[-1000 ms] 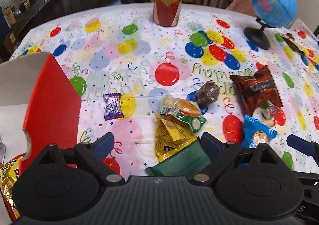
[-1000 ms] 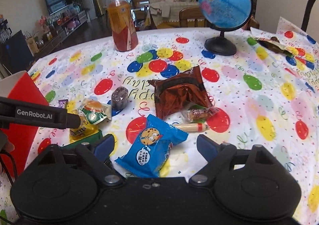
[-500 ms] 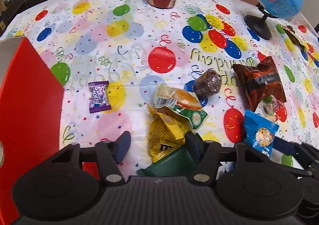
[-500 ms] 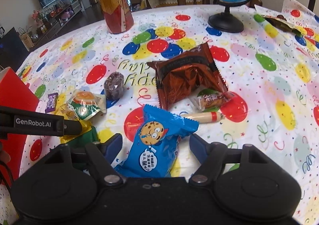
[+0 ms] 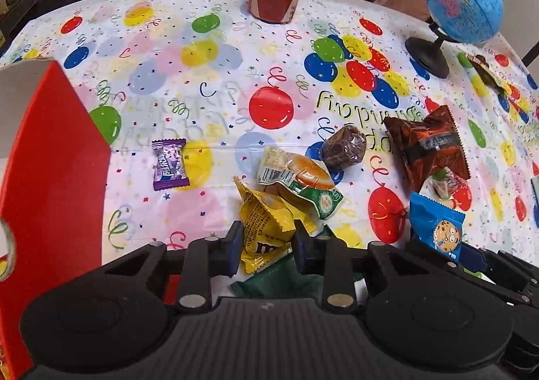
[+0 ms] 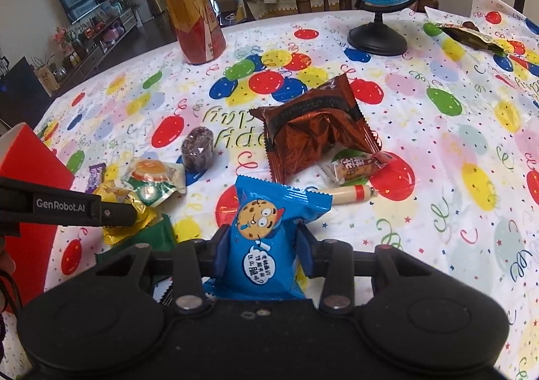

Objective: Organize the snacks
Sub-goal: 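Grasp the yellow M&M's bag with left tool while right tool grasps blue cookie packet, then carry both packets into the red box and open both tools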

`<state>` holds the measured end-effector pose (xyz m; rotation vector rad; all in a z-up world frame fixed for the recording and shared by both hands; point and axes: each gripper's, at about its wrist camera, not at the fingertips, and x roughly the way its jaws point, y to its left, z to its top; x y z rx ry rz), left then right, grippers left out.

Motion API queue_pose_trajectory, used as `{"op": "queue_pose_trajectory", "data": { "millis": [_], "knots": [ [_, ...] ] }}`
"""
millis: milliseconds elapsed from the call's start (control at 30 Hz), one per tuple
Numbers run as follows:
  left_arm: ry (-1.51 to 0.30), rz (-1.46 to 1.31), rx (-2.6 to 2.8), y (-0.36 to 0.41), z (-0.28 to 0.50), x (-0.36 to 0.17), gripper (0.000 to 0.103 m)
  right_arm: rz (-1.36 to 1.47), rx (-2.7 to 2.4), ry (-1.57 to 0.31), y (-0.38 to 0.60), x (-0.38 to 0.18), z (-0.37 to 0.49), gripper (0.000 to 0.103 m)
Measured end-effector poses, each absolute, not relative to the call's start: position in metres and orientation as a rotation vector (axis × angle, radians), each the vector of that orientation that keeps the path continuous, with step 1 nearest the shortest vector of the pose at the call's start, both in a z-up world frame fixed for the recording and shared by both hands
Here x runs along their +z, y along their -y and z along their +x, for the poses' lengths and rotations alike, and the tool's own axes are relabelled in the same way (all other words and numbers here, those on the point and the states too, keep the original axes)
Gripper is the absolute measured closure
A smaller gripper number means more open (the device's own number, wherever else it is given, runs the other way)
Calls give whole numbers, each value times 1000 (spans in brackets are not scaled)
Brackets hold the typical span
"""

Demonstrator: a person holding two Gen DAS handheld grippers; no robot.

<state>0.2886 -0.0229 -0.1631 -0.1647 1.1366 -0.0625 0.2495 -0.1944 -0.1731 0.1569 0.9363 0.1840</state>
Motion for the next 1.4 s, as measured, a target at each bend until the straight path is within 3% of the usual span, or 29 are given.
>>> {"op": "queue_pose_trajectory", "data": {
  "millis": [733, 1400],
  "knots": [
    [-1042, -229, -113, -14, 208, -77, 74, 170, 268, -834, 169, -81, 180, 64],
    [-936, -238, -89, -91, 142, -22, 74, 118, 411, -770, 76, -33, 138, 64]
  ]
}}
